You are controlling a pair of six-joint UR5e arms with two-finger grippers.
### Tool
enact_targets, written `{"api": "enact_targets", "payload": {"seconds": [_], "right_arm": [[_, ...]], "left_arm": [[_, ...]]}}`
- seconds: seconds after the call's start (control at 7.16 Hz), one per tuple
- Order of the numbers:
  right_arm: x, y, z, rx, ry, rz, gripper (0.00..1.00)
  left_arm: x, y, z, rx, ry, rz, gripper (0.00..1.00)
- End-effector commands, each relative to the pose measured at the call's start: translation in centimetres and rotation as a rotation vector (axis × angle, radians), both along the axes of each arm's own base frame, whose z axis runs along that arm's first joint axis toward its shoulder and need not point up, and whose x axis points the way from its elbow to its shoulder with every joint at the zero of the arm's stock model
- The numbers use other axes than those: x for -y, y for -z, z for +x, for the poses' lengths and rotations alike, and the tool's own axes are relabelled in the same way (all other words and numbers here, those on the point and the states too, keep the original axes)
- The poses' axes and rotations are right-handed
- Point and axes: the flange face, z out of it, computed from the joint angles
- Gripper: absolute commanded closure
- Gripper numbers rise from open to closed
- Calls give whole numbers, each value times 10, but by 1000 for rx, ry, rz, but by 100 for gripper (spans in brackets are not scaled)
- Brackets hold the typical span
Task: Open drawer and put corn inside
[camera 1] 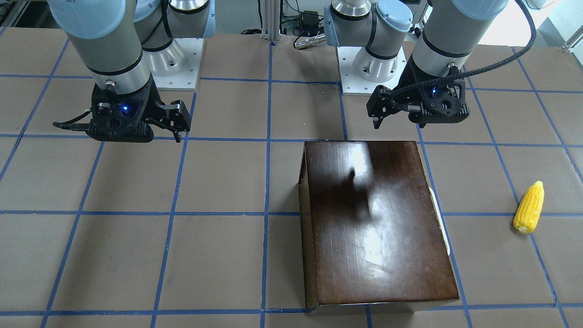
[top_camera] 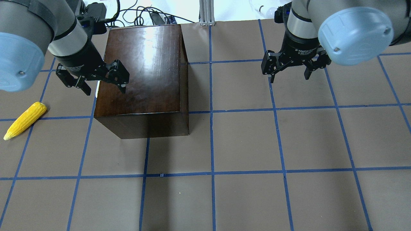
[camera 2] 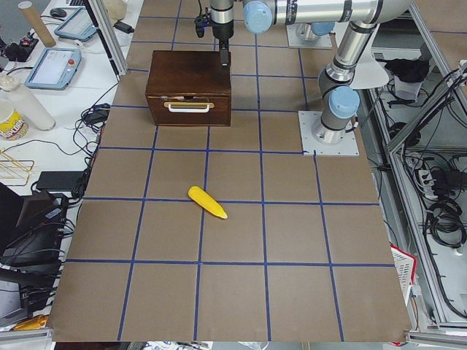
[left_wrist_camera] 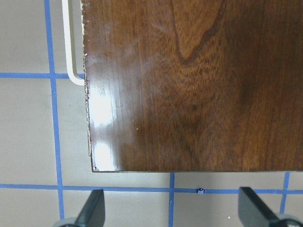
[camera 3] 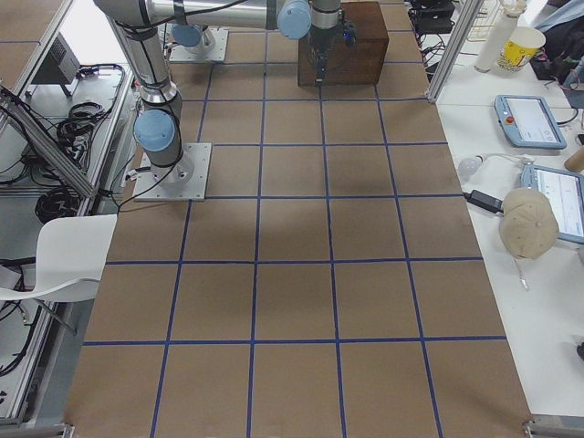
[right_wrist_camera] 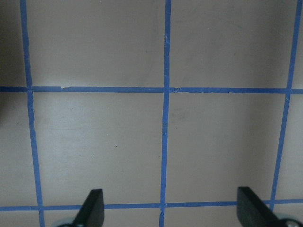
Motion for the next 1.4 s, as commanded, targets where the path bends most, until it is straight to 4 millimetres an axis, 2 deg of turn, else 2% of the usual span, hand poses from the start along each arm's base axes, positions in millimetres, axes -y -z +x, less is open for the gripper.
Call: {"api": "enact_targets", "payload": {"seconds": [0.0,0.28,1.26], "right_arm": [[0,-1,0,0,0,-1,0],[0,0,0,0,0,-1,0],[0,0,0,0,0,-1,0]], "left_arm": [[1,1,-1,1,1,2,0],[14,7,3,4,1,-27,0],[13,7,3,7,1,-40,0]]}}
